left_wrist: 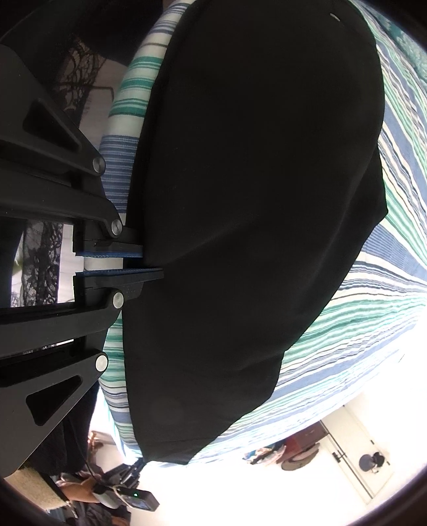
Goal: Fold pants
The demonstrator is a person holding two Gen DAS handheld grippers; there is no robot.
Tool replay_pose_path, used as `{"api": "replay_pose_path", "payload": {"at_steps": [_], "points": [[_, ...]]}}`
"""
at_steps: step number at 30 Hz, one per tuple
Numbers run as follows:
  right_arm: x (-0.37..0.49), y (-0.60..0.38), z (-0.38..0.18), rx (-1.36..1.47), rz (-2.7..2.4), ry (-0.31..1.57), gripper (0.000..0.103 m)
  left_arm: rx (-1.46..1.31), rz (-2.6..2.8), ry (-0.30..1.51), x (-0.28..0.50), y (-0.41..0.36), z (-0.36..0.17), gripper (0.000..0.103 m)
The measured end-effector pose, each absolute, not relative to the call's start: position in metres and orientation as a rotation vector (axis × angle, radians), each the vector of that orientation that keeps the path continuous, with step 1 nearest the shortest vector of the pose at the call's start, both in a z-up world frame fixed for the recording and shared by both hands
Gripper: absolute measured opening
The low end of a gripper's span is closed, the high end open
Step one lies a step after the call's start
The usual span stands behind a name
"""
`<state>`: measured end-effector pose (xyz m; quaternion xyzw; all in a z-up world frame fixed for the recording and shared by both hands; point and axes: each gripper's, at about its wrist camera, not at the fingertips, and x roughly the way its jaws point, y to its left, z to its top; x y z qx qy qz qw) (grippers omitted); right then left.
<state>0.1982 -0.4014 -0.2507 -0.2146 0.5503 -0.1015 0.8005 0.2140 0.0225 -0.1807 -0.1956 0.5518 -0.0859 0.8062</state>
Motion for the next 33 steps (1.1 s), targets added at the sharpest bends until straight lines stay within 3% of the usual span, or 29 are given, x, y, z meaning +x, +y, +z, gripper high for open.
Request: {"api": "replay_pose_path", "payload": {"at_steps": [2, 5, 7, 9, 16, 19, 22, 28, 33], "points": [[0.195, -0.401, -0.25, -0.467, -0.217, 1.177, 0.006, -0.395, -0.183, 1.177, 0.215, 0.017, -0.18, 0.003], [0.189, -0.405, -0.247, -0.479, -0.246, 1.178, 0.023, -0.378, -0.183, 1.178, 0.214, 0.015, -0.181, 0.004], [0.183, -0.409, -0.243, -0.461, -0.253, 1.174, 0.064, -0.384, -0.186, 1.188, 0.214, 0.015, -0.182, 0.007], [0.174, -0.411, -0.236, -0.458, -0.264, 1.154, 0.076, -0.394, -0.183, 1.209, 0.211, 0.017, -0.186, 0.012], [0.156, -0.397, -0.188, -0.414, -0.294, 1.035, 0.077, -0.407, -0.184, 1.214, 0.183, 0.039, -0.174, 0.03], [0.172, -0.369, -0.166, -0.309, -0.229, 0.964, 0.084, -0.398, -0.109, 1.099, 0.196, 0.063, -0.153, 0.051], [0.205, -0.322, -0.158, -0.159, -0.099, 0.932, 0.084, -0.351, -0.05, 1.013, 0.223, 0.078, -0.144, 0.063], [0.274, -0.186, -0.173, 0.089, 0.172, 0.907, 0.084, -0.139, 0.023, 1.077, 0.24, 0.072, -0.177, 0.057], [0.292, -0.091, -0.22, -0.018, 0.307, 0.996, 0.084, 0.075, 0.002, 1.205, 0.209, 0.046, -0.197, 0.057]]}}
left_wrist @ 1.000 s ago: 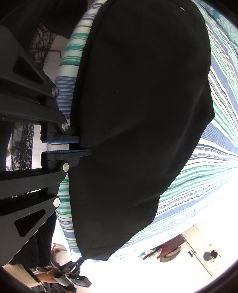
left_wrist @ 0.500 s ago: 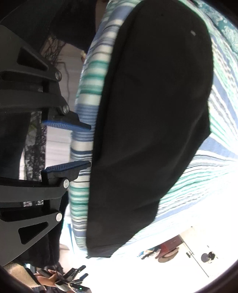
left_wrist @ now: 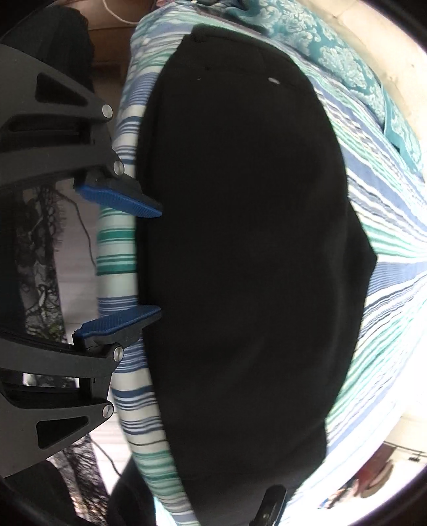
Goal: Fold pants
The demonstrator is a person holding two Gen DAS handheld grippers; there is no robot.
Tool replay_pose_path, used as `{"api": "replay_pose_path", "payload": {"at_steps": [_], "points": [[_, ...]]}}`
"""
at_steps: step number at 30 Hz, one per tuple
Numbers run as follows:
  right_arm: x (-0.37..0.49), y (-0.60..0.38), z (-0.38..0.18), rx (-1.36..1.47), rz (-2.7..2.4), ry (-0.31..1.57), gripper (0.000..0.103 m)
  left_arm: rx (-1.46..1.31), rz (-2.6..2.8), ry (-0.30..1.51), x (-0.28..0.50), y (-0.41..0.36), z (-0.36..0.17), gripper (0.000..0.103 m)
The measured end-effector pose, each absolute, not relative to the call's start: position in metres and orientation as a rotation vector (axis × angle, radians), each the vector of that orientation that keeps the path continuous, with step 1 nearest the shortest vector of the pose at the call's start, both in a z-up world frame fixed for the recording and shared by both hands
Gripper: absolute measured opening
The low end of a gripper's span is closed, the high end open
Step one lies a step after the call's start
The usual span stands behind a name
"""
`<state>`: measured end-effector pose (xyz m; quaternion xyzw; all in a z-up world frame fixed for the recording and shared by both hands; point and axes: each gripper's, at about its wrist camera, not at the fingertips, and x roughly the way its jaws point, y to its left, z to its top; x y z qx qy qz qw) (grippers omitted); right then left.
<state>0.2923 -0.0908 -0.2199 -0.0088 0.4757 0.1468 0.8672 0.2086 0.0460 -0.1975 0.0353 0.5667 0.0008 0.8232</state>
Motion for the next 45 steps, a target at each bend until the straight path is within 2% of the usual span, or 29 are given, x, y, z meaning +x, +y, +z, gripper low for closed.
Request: {"api": "replay_pose_path", "payload": {"at_steps": [2, 6, 10, 11, 17, 21, 23, 29, 33, 36, 37, 39, 45], "points": [[0.286, -0.079, -0.248, -0.114, 0.275, 1.077, 0.084, 0.014, -0.008, 1.233, 0.199, 0.054, -0.204, 0.057], [0.262, -0.094, -0.26, -0.096, 0.251, 1.025, 0.096, -0.15, -0.062, 1.164, 0.189, 0.075, -0.183, 0.056], [0.252, -0.094, -0.261, -0.135, 0.239, 1.008, 0.103, -0.248, 0.031, 1.007, 0.194, 0.114, -0.153, 0.081], [0.251, -0.093, -0.262, -0.13, 0.234, 1.002, 0.103, -0.262, 0.064, 0.979, 0.2, 0.125, -0.148, 0.084], [0.248, -0.095, -0.261, -0.125, 0.225, 0.972, 0.103, -0.2, 0.196, 1.001, 0.262, 0.167, -0.164, 0.081], [0.243, -0.098, -0.259, -0.127, 0.227, 0.978, 0.103, -0.022, 0.217, 1.096, 0.238, 0.161, -0.191, 0.081], [0.245, -0.101, -0.254, -0.109, 0.231, 1.004, 0.103, -0.04, 0.221, 1.124, 0.232, 0.164, -0.189, 0.081], [0.27, -0.116, -0.214, 0.221, 0.326, 0.916, 0.102, -0.212, 0.21, 1.194, 0.21, 0.187, -0.194, 0.082], [0.314, -0.092, -0.215, 0.403, 0.52, 0.955, 0.102, -0.223, 0.21, 1.181, 0.209, 0.192, -0.194, 0.082], [0.35, -0.074, -0.247, 0.344, 0.495, 1.105, 0.1, -0.217, 0.21, 1.167, 0.199, 0.193, -0.19, 0.082], [0.356, -0.075, -0.251, 0.303, 0.473, 1.092, 0.093, -0.218, 0.21, 1.164, 0.198, 0.194, -0.189, 0.082], [0.362, -0.086, -0.245, 0.238, 0.428, 1.033, 0.088, -0.222, 0.211, 1.158, 0.195, 0.196, -0.188, 0.082], [0.337, -0.164, -0.202, 0.146, 0.288, 0.908, 0.089, -0.243, 0.203, 1.076, 0.187, 0.184, -0.164, 0.08]]}}
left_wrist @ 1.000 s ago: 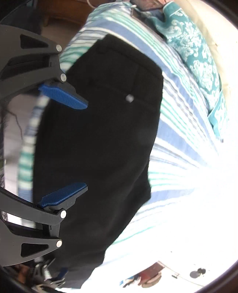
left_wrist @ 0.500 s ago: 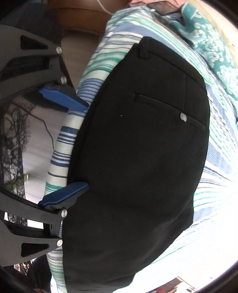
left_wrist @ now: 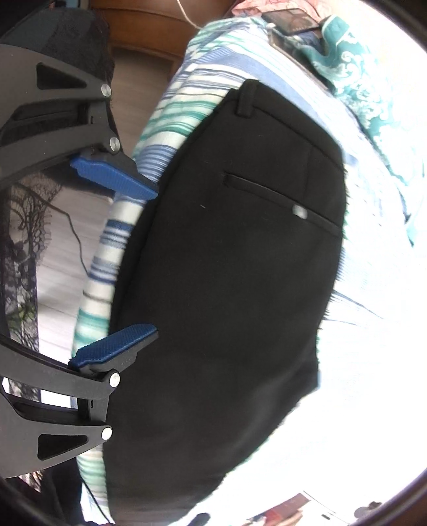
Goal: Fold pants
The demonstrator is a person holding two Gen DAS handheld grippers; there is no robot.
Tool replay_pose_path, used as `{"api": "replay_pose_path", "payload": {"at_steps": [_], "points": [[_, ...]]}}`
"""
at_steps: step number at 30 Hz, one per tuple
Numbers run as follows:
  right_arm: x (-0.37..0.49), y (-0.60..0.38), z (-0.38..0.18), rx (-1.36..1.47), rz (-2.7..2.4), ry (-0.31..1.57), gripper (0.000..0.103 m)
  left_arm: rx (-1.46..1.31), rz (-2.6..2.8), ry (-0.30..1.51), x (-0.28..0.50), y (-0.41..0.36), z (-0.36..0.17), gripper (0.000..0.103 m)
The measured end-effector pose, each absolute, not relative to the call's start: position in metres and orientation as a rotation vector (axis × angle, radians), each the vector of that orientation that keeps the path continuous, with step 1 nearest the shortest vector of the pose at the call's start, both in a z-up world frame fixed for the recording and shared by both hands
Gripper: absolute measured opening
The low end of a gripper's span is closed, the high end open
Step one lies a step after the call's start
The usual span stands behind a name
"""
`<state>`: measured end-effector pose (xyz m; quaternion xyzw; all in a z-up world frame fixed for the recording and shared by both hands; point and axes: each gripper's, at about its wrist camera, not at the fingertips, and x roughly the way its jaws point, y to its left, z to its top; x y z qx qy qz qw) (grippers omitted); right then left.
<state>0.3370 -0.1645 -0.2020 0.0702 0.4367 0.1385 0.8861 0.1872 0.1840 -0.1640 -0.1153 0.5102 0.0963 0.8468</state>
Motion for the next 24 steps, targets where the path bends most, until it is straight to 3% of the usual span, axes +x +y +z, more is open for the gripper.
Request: {"api": "replay_pose_path", "payload": {"at_steps": [6, 13, 17, 20, 23, 24], "points": [[0.267, -0.31, -0.205, 0.354, 0.05, 0.98, 0.09, -0.168, 0.094, 0.952, 0.192, 0.145, -0.134, 0.08], [0.138, -0.474, -0.213, 1.067, -0.271, 0.78, 0.09, -0.076, 0.004, 0.989, 0.209, 0.098, -0.143, 0.08], [0.126, -0.501, -0.234, 1.271, -0.24, 0.723, 0.089, -0.065, -0.016, 0.988, 0.212, 0.081, -0.145, 0.08], [0.139, -0.504, -0.243, 1.29, -0.233, 0.71, 0.079, -0.048, -0.022, 0.987, 0.21, 0.077, -0.145, 0.08], [0.158, -0.508, -0.253, 1.279, -0.28, 0.747, 0.061, -0.046, -0.012, 0.993, 0.208, 0.08, -0.146, 0.08], [0.162, -0.51, -0.255, 1.259, -0.308, 0.772, 0.049, -0.051, -0.007, 0.997, 0.209, 0.082, -0.147, 0.08]]}}
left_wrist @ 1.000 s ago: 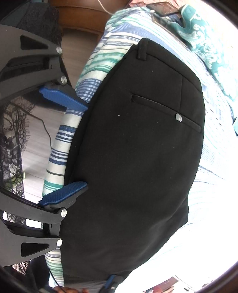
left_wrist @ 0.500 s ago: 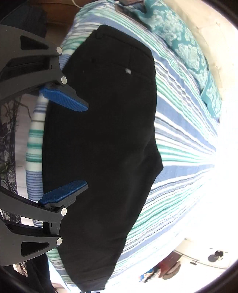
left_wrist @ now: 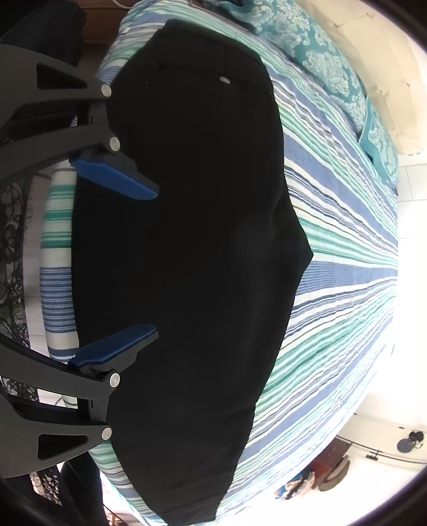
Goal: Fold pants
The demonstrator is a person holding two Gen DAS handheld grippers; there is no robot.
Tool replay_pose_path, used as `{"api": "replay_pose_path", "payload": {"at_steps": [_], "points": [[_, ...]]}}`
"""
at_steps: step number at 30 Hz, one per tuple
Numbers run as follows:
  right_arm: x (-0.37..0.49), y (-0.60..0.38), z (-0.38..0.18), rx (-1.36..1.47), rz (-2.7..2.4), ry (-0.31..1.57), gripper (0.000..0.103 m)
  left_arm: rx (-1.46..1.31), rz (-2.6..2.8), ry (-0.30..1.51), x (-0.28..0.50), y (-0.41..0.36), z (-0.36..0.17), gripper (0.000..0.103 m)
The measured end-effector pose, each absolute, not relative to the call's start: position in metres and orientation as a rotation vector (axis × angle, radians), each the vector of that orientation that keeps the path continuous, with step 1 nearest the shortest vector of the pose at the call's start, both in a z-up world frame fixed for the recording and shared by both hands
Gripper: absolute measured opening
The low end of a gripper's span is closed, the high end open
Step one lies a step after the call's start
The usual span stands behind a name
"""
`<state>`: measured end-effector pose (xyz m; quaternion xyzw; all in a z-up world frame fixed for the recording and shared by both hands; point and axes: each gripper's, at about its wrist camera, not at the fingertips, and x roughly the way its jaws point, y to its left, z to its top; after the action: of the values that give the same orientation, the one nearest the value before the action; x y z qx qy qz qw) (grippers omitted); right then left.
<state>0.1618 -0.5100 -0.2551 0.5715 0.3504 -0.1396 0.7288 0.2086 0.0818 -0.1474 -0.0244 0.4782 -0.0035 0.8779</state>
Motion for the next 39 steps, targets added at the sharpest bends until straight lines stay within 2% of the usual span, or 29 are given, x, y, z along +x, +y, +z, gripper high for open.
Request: {"api": "replay_pose_path", "payload": {"at_steps": [1, 3, 6, 9, 12, 14, 16, 19, 20, 22, 26, 30, 32, 35, 39], "points": [[0.164, -0.509, -0.256, 1.215, -0.341, 0.796, 0.029, -0.059, 0.0, 1.0, 0.207, 0.085, -0.149, 0.08], [0.172, -0.505, -0.237, 1.056, -0.349, 0.787, 0.008, -0.078, 0.012, 1.0, 0.205, 0.091, -0.15, 0.08], [0.185, -0.487, -0.198, 0.784, -0.265, 0.696, 0.007, -0.104, 0.024, 0.992, 0.205, 0.097, -0.151, 0.08], [0.197, -0.485, -0.216, 0.692, -0.319, 0.818, 0.007, -0.099, 0.02, 1.007, 0.209, 0.095, -0.156, 0.08], [0.192, -0.499, -0.241, 0.765, -0.384, 0.891, 0.012, -0.057, 0.011, 1.019, 0.211, 0.085, -0.158, 0.08], [0.182, -0.492, -0.231, 0.69, -0.433, 0.87, 0.027, -0.042, -0.005, 1.005, 0.209, 0.078, -0.156, 0.08], [0.174, -0.481, -0.215, 0.576, -0.497, 0.839, 0.057, -0.034, -0.022, 0.985, 0.208, 0.073, -0.153, 0.081], [0.166, -0.451, -0.185, 0.452, -0.473, 0.732, 0.065, -0.013, -0.029, 0.98, 0.211, 0.066, -0.157, 0.089], [0.165, -0.435, -0.178, 0.411, -0.436, 0.711, 0.068, -0.004, -0.03, 0.992, 0.214, 0.064, -0.161, 0.089], [0.169, -0.399, -0.171, 0.346, -0.336, 0.698, 0.08, 0.026, -0.036, 1.059, 0.22, 0.058, -0.175, 0.089], [0.202, -0.32, -0.19, 0.257, -0.103, 0.803, 0.082, 0.146, -0.023, 1.1, 0.217, 0.043, -0.18, 0.09], [0.235, -0.268, -0.229, 0.187, 0.016, 0.949, 0.082, 0.072, -0.097, 1.135, 0.214, 0.047, -0.17, 0.089], [0.239, -0.255, -0.238, 0.117, 0.013, 0.973, 0.085, 0.037, -0.139, 1.089, 0.225, 0.051, -0.154, 0.089], [0.24, -0.255, -0.243, 0.115, 0.026, 0.978, 0.093, 0.021, -0.149, 1.027, 0.265, 0.058, -0.134, 0.09], [0.237, -0.256, -0.244, 0.112, 0.027, 0.975, 0.098, 0.038, -0.11, 1.126, 0.352, 0.067, -0.157, 0.09]]}}
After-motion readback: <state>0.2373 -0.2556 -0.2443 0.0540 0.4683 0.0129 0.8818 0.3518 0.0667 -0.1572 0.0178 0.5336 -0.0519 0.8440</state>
